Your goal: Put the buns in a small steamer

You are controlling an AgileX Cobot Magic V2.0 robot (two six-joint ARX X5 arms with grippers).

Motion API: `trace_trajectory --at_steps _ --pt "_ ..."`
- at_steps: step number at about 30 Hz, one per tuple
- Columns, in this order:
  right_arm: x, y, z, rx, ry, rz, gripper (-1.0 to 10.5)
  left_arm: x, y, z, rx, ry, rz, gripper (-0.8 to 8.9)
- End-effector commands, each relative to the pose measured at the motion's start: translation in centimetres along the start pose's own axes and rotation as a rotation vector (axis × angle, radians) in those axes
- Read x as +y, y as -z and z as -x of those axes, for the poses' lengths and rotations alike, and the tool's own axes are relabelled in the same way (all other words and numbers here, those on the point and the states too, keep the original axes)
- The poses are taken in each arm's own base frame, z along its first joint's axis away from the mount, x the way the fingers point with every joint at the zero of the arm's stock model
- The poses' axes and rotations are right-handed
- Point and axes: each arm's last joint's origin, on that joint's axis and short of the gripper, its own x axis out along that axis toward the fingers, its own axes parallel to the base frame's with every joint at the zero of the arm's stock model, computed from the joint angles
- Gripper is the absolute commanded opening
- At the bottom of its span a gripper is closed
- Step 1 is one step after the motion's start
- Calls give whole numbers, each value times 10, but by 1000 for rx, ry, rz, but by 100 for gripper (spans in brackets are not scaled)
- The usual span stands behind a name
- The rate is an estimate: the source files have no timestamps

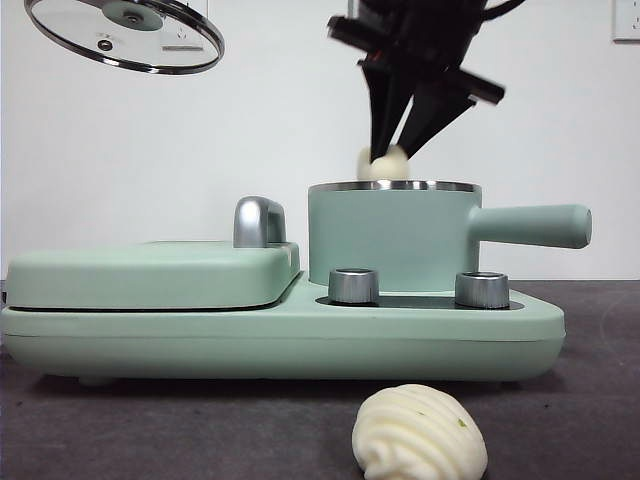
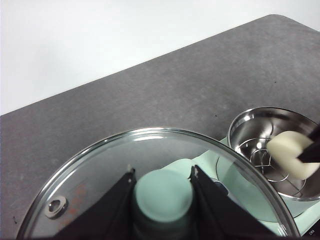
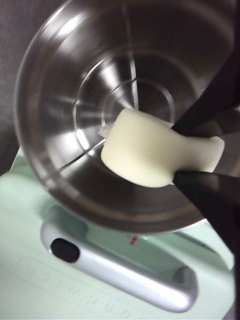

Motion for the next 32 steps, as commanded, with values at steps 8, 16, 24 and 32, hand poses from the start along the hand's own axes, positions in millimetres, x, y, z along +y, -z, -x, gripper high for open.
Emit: trace_trajectory --at_steps 8,16,24,32 --pt "-2 -13 -40 41 -17 13 87 -1 -9 6 -53 -4 -22 10" --pt "-6 -14 -62 60 -6 5 268 -1 -9 6 -53 -4 -22 10" --pt "7 -32 -10 -31 -22 30 383 -1 -9 6 -53 -4 -22 10" --pt "20 -4 62 1 125 71 361 -1 -9 6 -51 -4 -22 10"
